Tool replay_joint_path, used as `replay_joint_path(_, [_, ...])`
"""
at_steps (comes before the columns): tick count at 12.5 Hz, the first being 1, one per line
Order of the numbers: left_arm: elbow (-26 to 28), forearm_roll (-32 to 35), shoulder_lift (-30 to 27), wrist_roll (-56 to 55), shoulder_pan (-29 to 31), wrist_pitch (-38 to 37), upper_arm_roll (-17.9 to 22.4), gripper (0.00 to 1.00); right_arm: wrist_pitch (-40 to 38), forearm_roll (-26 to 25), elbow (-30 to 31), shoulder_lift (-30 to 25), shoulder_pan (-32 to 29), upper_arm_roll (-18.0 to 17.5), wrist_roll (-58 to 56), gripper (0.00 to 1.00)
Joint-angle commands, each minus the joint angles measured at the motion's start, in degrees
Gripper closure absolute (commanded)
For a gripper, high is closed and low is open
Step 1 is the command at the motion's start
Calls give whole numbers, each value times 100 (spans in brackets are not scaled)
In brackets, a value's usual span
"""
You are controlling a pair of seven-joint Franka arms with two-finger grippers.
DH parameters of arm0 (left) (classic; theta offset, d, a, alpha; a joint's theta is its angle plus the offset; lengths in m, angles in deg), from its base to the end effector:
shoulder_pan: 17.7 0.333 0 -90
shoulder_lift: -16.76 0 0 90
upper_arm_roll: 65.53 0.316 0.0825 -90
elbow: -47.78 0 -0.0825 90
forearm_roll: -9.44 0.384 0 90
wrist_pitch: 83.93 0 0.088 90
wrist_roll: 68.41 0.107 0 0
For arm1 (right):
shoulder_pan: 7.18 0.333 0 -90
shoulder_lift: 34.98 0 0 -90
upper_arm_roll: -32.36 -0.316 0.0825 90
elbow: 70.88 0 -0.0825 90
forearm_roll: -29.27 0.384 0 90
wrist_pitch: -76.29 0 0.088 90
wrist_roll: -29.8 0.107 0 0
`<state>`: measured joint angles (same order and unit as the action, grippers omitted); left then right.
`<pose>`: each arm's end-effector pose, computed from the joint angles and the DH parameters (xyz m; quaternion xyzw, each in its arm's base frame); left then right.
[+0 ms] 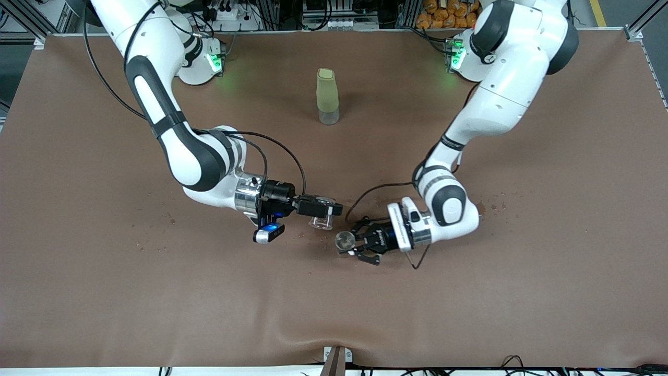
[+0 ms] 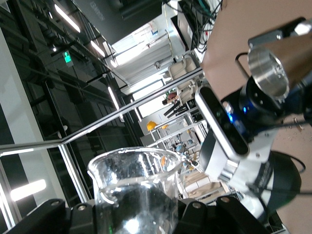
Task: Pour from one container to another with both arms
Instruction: 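Turn the jigger upright with the left gripper while the right gripper moves the beaker away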
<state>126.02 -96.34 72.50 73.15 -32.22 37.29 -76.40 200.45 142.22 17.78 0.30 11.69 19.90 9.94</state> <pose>0.6724 -0.3294 0.1689 0.5563 -0.4683 0.5401 0.4238 0.6240 0.3866 0.3484 -0.6538 0.2103 0.0832 0.7221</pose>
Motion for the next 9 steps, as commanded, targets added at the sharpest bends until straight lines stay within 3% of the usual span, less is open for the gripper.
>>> replay_joint_path(1, [165,137,-11,47,265,-388,-20,100,-50,70,-349,180,143,33,-298,100])
replay_joint_path(3, [323,460,-11,56,598,-756,-2,100,-58,-9,-446,242,161,33,-386,100])
replay_joint_path(9, [816,1638,-19,30,1679,-1758,-2,100,-76,-1254,-473,286,-119,59,-1633,100])
